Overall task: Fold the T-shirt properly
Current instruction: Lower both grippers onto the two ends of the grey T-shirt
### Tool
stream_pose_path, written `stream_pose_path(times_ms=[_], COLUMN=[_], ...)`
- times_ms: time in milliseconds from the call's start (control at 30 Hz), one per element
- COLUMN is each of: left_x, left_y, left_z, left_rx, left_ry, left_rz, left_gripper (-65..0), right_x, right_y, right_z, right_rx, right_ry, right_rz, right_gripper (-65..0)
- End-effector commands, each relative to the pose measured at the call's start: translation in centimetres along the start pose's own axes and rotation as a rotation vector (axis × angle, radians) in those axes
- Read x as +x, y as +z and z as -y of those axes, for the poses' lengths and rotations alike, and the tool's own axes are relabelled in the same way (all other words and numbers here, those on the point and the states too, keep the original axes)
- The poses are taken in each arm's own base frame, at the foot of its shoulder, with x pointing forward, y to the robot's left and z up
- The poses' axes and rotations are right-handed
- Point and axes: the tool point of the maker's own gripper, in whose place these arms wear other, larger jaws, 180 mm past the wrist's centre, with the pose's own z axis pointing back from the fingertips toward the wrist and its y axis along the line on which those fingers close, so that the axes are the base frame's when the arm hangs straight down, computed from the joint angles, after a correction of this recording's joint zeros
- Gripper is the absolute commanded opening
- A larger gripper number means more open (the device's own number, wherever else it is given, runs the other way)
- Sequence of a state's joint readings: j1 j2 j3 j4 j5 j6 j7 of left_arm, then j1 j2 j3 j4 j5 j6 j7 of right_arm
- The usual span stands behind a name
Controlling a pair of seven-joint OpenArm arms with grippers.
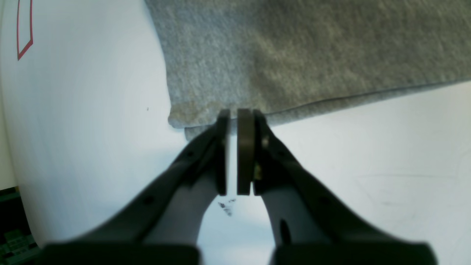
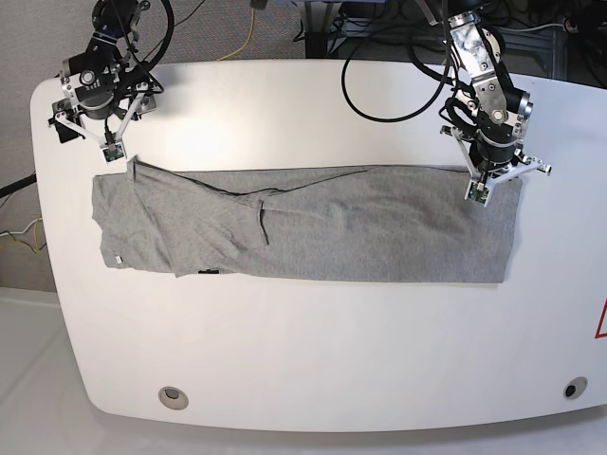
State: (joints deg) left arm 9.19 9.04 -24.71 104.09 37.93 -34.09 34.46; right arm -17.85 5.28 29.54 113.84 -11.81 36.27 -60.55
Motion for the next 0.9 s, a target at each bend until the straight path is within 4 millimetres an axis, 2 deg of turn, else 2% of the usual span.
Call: stream_pose_path(times_ms=[0, 200, 333, 400, 467, 600, 733, 867], left_x=[2.5, 3.4, 4.3, 5.3, 6.9, 7.6, 8.1, 8.2], left_y=[0.3, 0.2, 0.1, 0.0, 0.0, -0.1, -0.1, -0.3], left_z=[-0.3, -0.7, -1.3, -1.8, -2.2, -2.5, -2.6, -3.1], left_rx=[-0.023, -0.023, -0.013, -0.006, -0.01, -0.011, -0.011, 0.002], left_ry=[-0.012, -0.016, -0.013, -0.008, 0.003, 0.017, 0.031, 0.038], left_rz=[0.1, 0.118, 0.137, 0.156, 0.18, 0.185, 0.194, 0.18], left_gripper=[-41.7, -41.6, -44.2, -47.8, -54.9, -62.9, -65.0, -65.0], right_x=[2.1, 2.2, 2.5, 3.0, 3.0, 3.5, 3.9, 4.4], right_y=[0.8, 0.9, 0.9, 0.9, 0.9, 1.0, 1.1, 1.0], right_z=[0.9, 0.9, 0.9, 0.7, 0.9, 0.9, 0.9, 1.1], right_rx=[-0.033, -0.031, -0.034, -0.032, -0.037, -0.038, -0.039, -0.04], right_ry=[0.017, 0.02, 0.012, 0.012, -0.003, -0.009, -0.012, -0.013], right_rz=[0.067, 0.072, 0.077, 0.087, 0.085, 0.09, 0.093, 0.086], right_gripper=[-9.4, -10.0, -11.1, -12.0, -12.8, -16.1, -19.3, -27.6])
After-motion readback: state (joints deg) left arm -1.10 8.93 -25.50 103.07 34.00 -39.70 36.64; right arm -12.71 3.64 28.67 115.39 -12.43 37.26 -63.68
